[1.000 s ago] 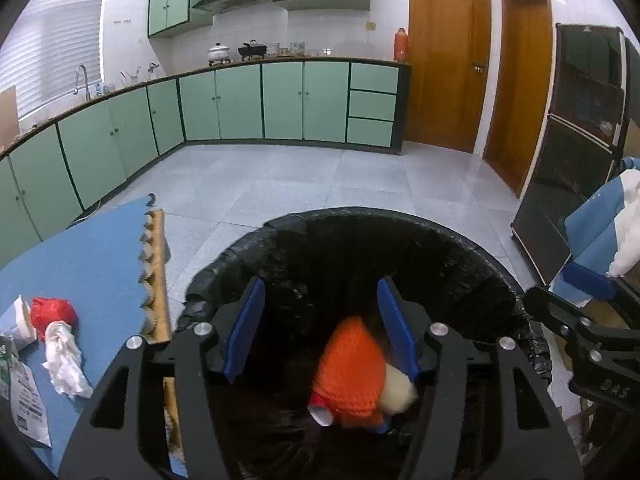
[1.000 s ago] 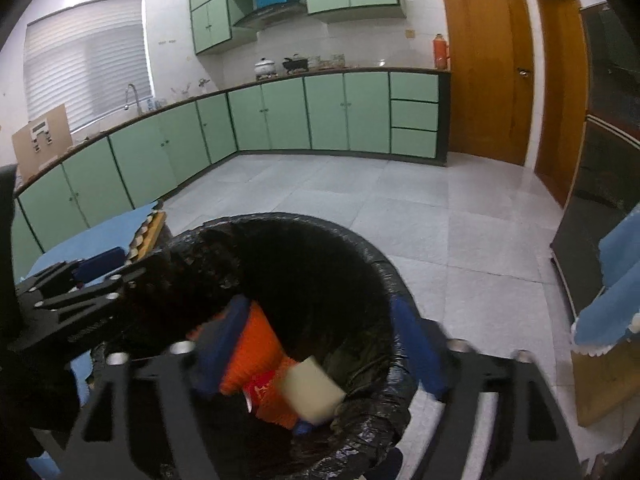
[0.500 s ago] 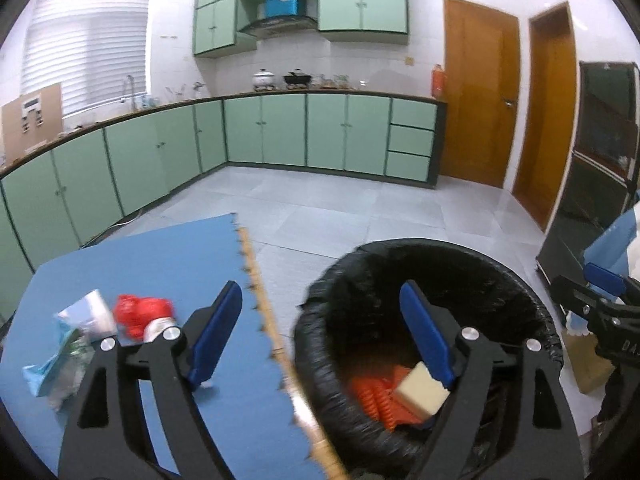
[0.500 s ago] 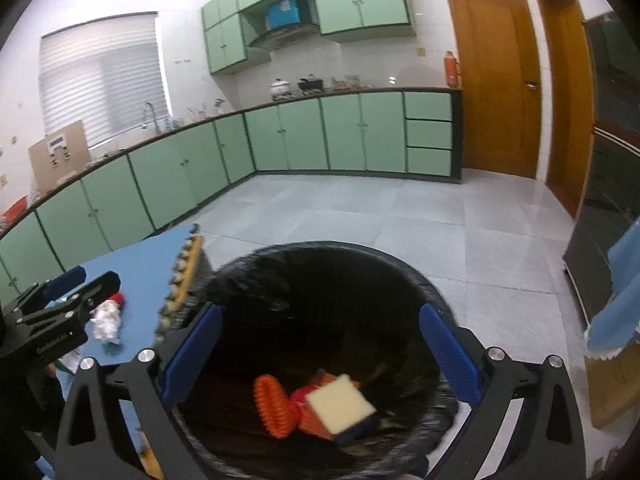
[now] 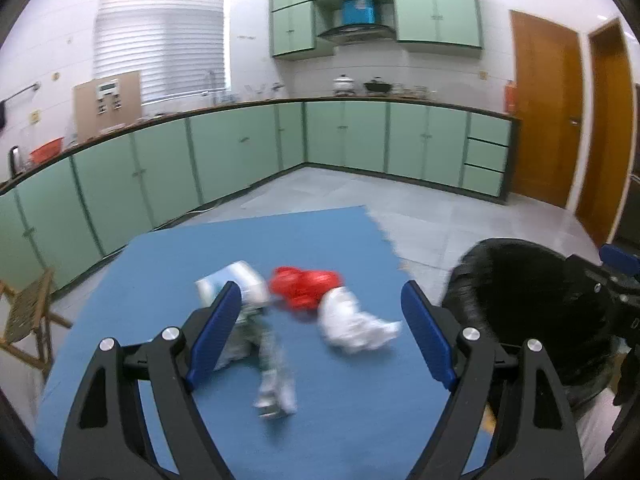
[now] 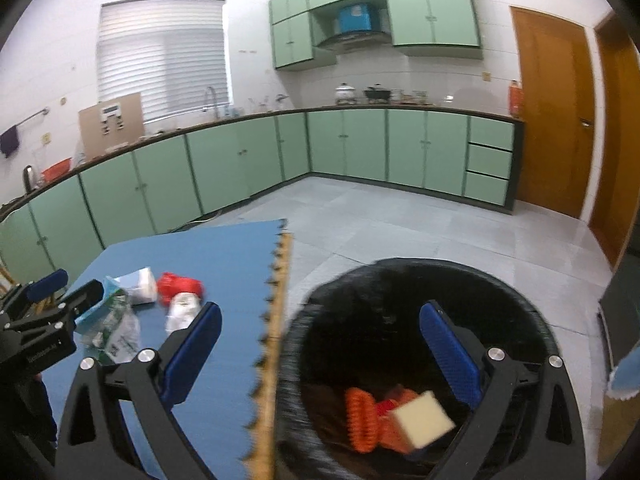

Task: Collect trash
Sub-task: 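Move both tools back over the table toward the milk cartons, then grasp the green milk carton with the right tool while the left tool approaches the blue carton, then grasp the blue milk carton with the left tool and lift it, then carry both cartons over the trash bin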

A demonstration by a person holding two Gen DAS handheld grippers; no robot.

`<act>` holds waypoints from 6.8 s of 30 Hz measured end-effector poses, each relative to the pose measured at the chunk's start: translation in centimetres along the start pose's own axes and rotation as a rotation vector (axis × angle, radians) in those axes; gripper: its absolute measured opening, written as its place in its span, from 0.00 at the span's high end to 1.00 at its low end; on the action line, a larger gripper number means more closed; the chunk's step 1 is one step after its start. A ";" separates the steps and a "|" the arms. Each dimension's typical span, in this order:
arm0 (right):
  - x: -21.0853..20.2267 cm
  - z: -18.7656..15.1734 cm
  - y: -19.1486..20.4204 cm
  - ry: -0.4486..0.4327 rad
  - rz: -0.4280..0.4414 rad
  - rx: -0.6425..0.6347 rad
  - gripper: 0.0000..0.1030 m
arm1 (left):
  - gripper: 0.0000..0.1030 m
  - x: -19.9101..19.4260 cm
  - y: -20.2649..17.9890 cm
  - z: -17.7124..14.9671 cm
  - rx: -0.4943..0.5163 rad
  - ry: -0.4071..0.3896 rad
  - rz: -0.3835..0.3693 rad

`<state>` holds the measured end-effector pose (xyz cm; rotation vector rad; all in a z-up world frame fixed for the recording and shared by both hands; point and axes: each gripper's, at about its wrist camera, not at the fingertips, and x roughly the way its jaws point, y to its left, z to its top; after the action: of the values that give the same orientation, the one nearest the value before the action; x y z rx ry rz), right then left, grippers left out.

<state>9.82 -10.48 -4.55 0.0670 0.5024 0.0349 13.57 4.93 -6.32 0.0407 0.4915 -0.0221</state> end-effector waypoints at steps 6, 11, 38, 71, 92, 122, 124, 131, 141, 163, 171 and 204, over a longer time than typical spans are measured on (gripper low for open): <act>2.0 -0.2 5.3 0.010 0.083 -0.043 0.05 | 0.23 -0.4 5.2 -0.8 -0.035 0.014 0.096; 3.5 -0.6 8.7 0.028 0.139 -0.054 0.05 | 0.23 -0.5 8.2 -1.8 -0.056 0.028 0.155; 9.2 -5.2 20.1 0.164 0.210 -0.137 0.25 | 0.24 1.6 15.9 -6.0 -0.113 0.129 0.235; 11.6 -5.4 18.9 0.285 0.241 -0.131 0.87 | 0.25 2.2 13.5 -6.7 -0.088 0.144 0.152; 10.8 -4.9 15.4 0.271 0.221 -0.042 0.87 | 0.25 4.4 10.3 -6.4 -0.030 0.192 0.069; 10.5 -4.8 13.4 0.279 0.202 -0.038 0.87 | 0.57 6.0 7.5 -7.1 -0.095 0.314 0.018; 10.4 -4.7 13.1 0.279 0.202 -0.035 0.87 | 0.58 5.8 7.4 -7.0 -0.093 0.303 0.022; 10.0 -4.7 12.9 0.275 0.204 -0.033 0.87 | 0.59 4.0 6.8 -6.4 -0.089 0.245 0.053; 8.4 -4.1 12.5 0.244 0.207 -0.040 0.87 | 0.60 1.9 6.4 -5.2 -0.084 0.198 0.059; 8.3 -5.2 9.9 0.278 0.181 -0.012 0.87 | 0.26 6.7 3.9 -8.5 -0.035 0.399 0.017; 8.5 -5.5 9.8 0.287 0.181 -0.013 0.87 | 0.57 6.7 3.8 -8.5 -0.045 0.386 -0.003; 4.8 -2.3 6.8 0.205 0.150 -0.002 0.87 | 0.59 2.5 0.7 -1.7 -0.067 0.180 -0.031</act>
<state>12.78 -3.37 -8.33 0.0995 0.7016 0.1902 14.95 5.69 -8.99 -0.0312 0.6724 -0.0321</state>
